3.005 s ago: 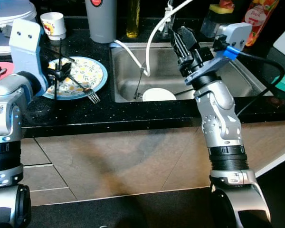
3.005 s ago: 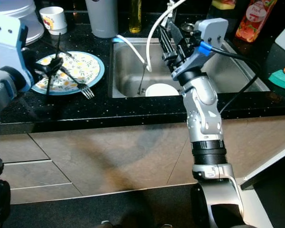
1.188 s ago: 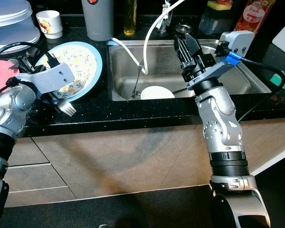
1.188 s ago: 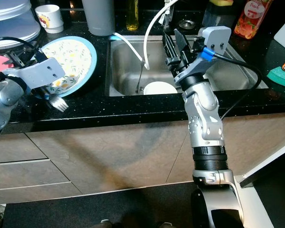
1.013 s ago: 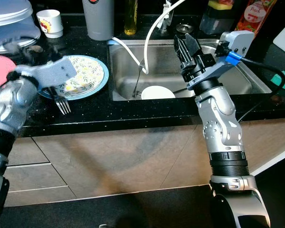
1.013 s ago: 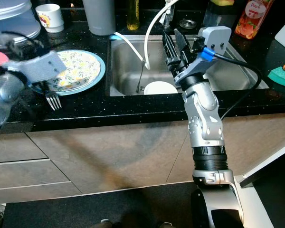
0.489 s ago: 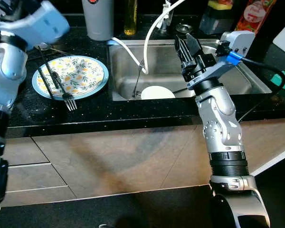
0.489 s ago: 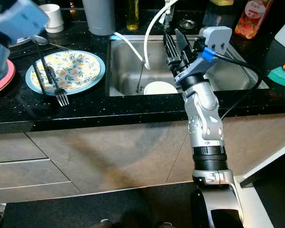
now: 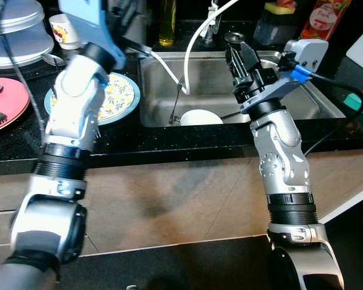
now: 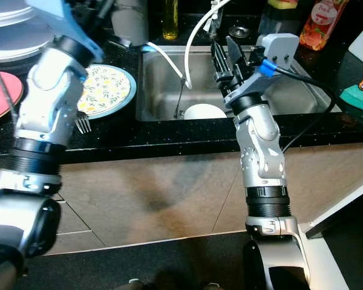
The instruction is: Kitchen organization
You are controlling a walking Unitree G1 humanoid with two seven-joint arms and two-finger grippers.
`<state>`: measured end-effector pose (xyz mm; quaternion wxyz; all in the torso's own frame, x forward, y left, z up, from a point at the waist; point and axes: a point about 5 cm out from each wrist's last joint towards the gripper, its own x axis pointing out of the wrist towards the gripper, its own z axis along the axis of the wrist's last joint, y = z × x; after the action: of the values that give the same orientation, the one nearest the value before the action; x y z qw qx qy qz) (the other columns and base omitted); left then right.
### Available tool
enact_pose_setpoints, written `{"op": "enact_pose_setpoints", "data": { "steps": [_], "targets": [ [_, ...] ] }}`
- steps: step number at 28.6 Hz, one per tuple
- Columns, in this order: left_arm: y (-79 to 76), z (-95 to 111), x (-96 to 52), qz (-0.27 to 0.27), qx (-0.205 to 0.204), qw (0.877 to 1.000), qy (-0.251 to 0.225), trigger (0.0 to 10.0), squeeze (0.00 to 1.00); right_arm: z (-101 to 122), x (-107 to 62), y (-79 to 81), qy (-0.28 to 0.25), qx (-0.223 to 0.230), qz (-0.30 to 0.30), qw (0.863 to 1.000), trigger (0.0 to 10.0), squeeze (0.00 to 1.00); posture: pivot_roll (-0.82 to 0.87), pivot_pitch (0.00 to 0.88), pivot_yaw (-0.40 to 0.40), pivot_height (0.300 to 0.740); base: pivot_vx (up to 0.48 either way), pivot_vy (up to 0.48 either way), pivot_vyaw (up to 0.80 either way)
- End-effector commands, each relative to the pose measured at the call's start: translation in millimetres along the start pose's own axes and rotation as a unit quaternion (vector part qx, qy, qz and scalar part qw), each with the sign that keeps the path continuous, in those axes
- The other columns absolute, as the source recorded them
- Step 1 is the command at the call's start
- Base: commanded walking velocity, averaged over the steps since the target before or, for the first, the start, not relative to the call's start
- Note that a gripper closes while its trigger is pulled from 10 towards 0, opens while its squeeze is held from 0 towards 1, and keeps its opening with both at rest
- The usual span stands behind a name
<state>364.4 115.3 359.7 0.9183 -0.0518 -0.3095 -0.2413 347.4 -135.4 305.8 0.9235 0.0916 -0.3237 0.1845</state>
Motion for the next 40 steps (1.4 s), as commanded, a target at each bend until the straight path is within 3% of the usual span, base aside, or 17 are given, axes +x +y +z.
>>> {"op": "enact_pose_setpoints", "data": {
  "steps": [1, 2, 5, 7, 8, 9, 16, 21, 23, 24, 25, 26, 27, 29, 31, 35, 40],
  "targets": [
    [2.2, -10, -2.3, 0.010, -0.027, 0.999, 0.026, 10.0, 0.37, 4, -1.8, -2.1, -0.008, -0.001, -0.005, 1.000, 10.0, 0.00, 0.18, 0.101, -0.008, 0.740, 0.000, 0.000, 0.00],
    [2.4, -17, -4.0, 0.021, -0.049, 0.998, 0.038, 10.0, 1.00, 4, -2.2, -2.5, -0.008, -0.001, -0.005, 1.000, 10.0, 0.00, 0.17, 0.099, -0.007, 0.740, 0.000, 0.000, 0.00],
    [1.7, -23, -8.2, 0.029, -0.099, 0.994, 0.041, 10.0, 1.00, 5, -2.9, -2.8, -0.008, -0.002, -0.006, 1.000, 10.0, 0.00, 0.17, 0.099, -0.009, 0.740, 0.000, 0.000, 0.00],
    [2.4, -25, -13.5, 0.029, -0.155, 0.987, 0.038, 10.0, 1.00, 4, -3.3, -2.7, -0.007, -0.001, -0.006, 1.000, 10.0, 0.00, 0.17, 0.099, -0.009, 0.740, 0.000, 0.000, 0.00],
    [2.4, -25, -13.5, 0.029, -0.155, 0.987, 0.038, 10.0, 1.00, 4, -3.3, -2.7, -0.007, -0.001, -0.006, 1.000, 10.0, 0.00, 0.17, 0.099, -0.009, 0.740, 0.000, 0.000, 0.00],
    [6.5, -24, -17.4, 0.035, -0.182, 0.982, 0.033, 10.0, 0.00, 4, -3.0, -2.3, -0.006, -0.001, -0.005, 1.000, 10.0, 0.00, 0.17, 0.099, -0.009, 0.740, 0.000, 0.000, 0.00],
    [20.3, -6, -27.3, 0.040, -0.233, 0.972, -0.011, 10.0, 0.00, 4, -1.7, 0.1, -0.008, 0.003, 0.000, 1.000, 10.0, 0.00, 0.18, 0.090, -0.021, 0.740, 0.000, 0.000, 0.00],
    [25.1, 1, -30.9, 0.044, -0.212, 0.976, -0.009, 10.0, 0.00, 4, -1.8, 0.7, -0.007, 0.004, 0.002, 1.000, 10.0, 0.00, 0.18, 0.092, -0.024, 0.740, 0.000, 0.000, 0.00],
    [28.5, 4, -33.4, 0.049, -0.168, 0.985, 0.004, 10.0, 0.00, 4, -1.8, 0.8, -0.007, 0.004, 0.003, 1.000, 10.0, 0.00, 0.18, 0.094, -0.025, 0.740, 0.000, 0.000, 0.00],
    [33.1, 2, -34.9, 0.067, -0.099, 0.992, 0.037, 10.0, 0.00, 4, -1.8, 0.5, -0.006, 0.003, 0.003, 1.000, 10.0, 0.00, 0.18, 0.096, -0.025, 0.740, 0.000, 0.000, 0.00],
    [33.1, 2, -34.9, 0.067, -0.099, 0.992, 0.037, 10.0, 0.00, 4, -1.8, 0.5, -0.006, 0.003, 0.003, 1.000, 10.0, 0.00, 0.18, 0.096, -0.025, 0.740, 0.000, 0.000, 0.00],
    [40.4, -6, -36.9, 0.093, 0.002, 0.989, 0.111, 10.0, 0.00, 4, -2.0, 0.0, -0.006, 0.003, 0.003, 1.000, 10.0, 0.00, 0.18, 0.097, -0.025, 0.740, 0.000, 0.000, 0.00],
    [40.4, -6, -36.9, 0.093, 0.002, 0.989, 0.111, 10.0, 0.00, 4, -2.0, 0.0, -0.006, 0.003, 0.003, 1.000, 10.0, 0.00, 0.18, 0.097, -0.025, 0.740, 0.000, 0.000, 0.00],
    [47.2, -5, -46.2, 0.099, 0.092, 0.978, 0.156, 10.0, 0.00, 3, -3.6, 0.1, -0.003, 0.002, 0.001, 1.000, 10.0, 0.00, 0.19, 0.100, -0.025, 0.740, 0.000, 0.000, 0.00],
    [48.0, 1, -48.2, 0.101, 0.096, 0.979, 0.152, 10.0, 0.00, 3, -4.5, 0.1, -0.002, 0.003, 0.000, 1.000, 10.0, 0.00, 0.19, 0.102, -0.027, 0.740, 0.000, 0.000, 0.00],
    [51.3, 19, -52.1, 0.110, 0.163, 0.972, 0.130, 10.0, 0.00, -2, -9.0, 1.3, 0.007, 0.010, -0.002, 1.000, 10.0, 0.00, 0.20, 0.107, -0.043, 0.740, 0.000, 0.000, 0.00],
    [55.4, 17, -56.8, 0.157, 0.154, 0.966, 0.139, 10.0, 0.00, -3, -11.4, 3.9, 0.011, 0.013, -0.002, 1.000, 10.0, 0.00, 0.20, 0.109, -0.048, 0.740, 0.000, 0.000, 0.00]
  ]
}}
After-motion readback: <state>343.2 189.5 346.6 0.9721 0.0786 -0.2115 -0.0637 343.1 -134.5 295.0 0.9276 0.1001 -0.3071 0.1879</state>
